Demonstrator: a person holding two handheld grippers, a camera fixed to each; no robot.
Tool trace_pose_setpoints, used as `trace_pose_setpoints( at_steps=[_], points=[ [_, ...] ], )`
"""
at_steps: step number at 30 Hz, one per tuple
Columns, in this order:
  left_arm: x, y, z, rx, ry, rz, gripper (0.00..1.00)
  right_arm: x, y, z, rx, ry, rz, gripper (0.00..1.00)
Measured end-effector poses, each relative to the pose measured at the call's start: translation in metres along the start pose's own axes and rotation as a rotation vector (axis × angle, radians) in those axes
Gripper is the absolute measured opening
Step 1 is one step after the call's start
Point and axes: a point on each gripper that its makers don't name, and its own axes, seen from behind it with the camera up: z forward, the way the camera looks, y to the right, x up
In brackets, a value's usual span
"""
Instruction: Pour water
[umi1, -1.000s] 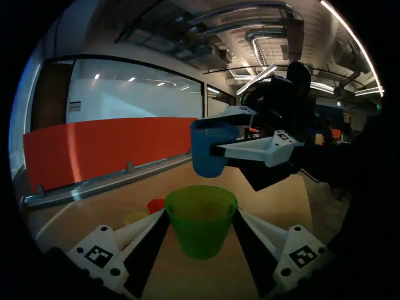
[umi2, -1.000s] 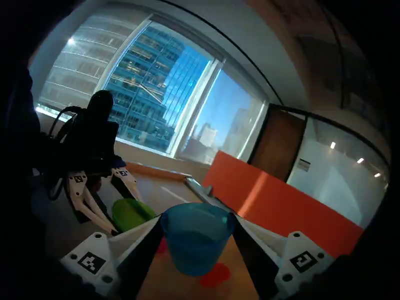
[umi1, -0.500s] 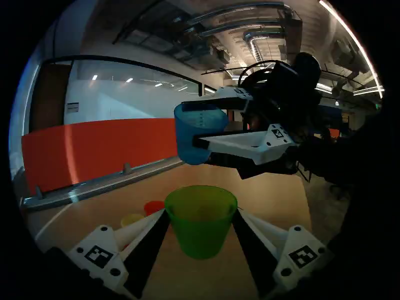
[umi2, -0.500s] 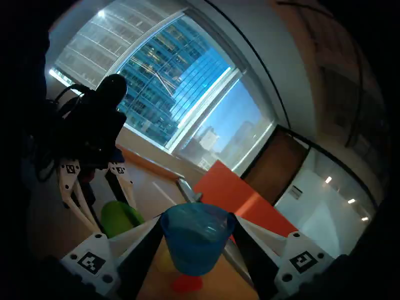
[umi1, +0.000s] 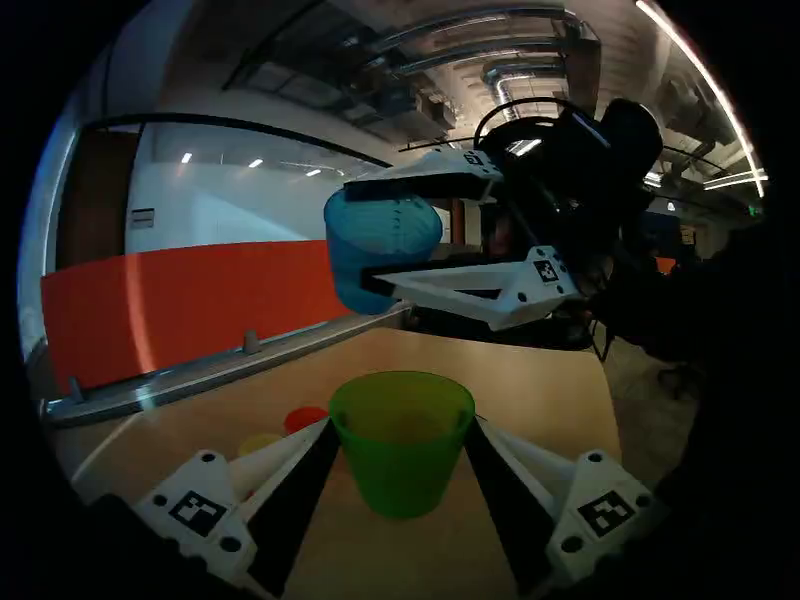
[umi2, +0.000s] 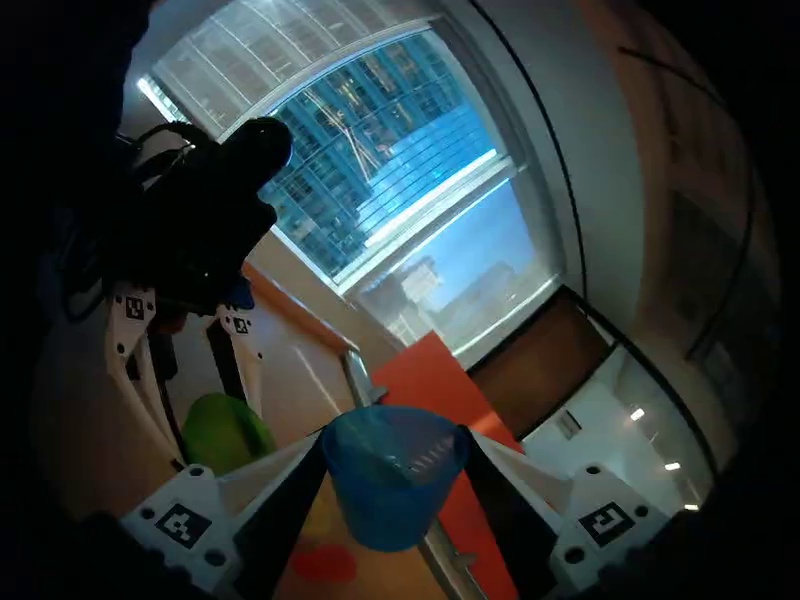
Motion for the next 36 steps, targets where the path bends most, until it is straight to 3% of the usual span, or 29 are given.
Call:
trace_pose_setpoints(
  at_steps=[11, 24, 36],
  points=[
    [0.004, 0.002, 0.003, -0.006, 0.004, 0.004, 0.86, 0.003, 0.005, 0.004, 0.003, -0.014, -0.135, 0.92],
    [0.008, 0.006, 0.005, -0.01, 0.01, 0.007, 0.86, 0.004, 0.006, 0.004, 0.008, -0.028, -0.248, 0.93],
    [0.008, 0.008, 0.006, -0.015, 0.011, 0.006, 0.86, 0.004, 0.012, 0.002, -0.007, -0.031, -0.307, 0.92]
  ],
)
